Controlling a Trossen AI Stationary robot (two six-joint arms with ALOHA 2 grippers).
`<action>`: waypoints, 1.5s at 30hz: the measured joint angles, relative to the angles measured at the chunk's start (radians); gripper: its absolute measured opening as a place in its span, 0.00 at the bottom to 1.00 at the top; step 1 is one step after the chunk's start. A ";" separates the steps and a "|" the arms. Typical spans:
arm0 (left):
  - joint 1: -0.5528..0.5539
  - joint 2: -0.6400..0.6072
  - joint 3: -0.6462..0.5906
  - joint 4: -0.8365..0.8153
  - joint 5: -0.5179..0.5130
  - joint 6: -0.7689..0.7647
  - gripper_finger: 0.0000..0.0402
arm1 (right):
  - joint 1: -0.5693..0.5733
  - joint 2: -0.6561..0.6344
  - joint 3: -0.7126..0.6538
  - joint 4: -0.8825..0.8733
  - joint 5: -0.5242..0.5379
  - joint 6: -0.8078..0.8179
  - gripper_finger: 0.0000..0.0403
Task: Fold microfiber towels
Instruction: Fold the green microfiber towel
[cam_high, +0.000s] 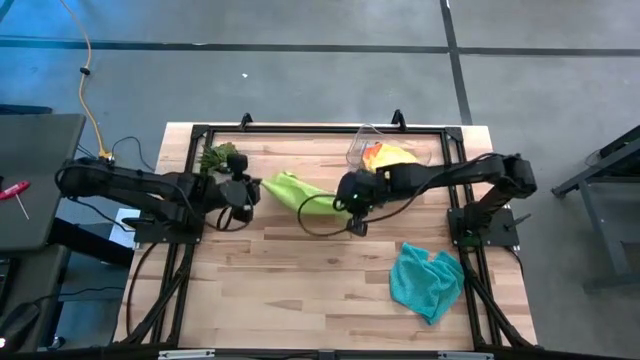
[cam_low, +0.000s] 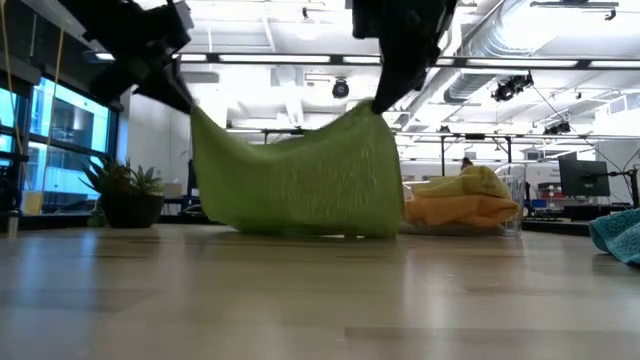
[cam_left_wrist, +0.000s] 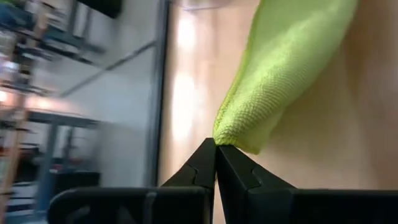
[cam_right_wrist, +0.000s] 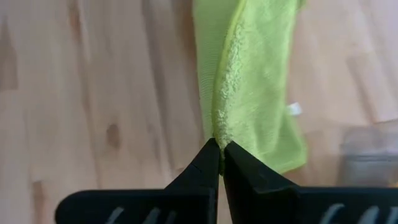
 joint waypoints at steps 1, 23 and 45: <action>-0.021 0.009 0.000 -0.020 0.010 -0.040 0.00 | 0.010 0.014 0.000 0.001 -0.012 0.007 0.00; -0.348 0.384 -0.089 0.097 0.454 -0.613 0.00 | 0.135 0.244 0.000 0.047 -0.267 0.167 0.00; -0.401 0.472 -0.089 0.275 0.662 -0.585 0.23 | 0.174 0.289 -0.001 0.036 -0.467 0.170 0.28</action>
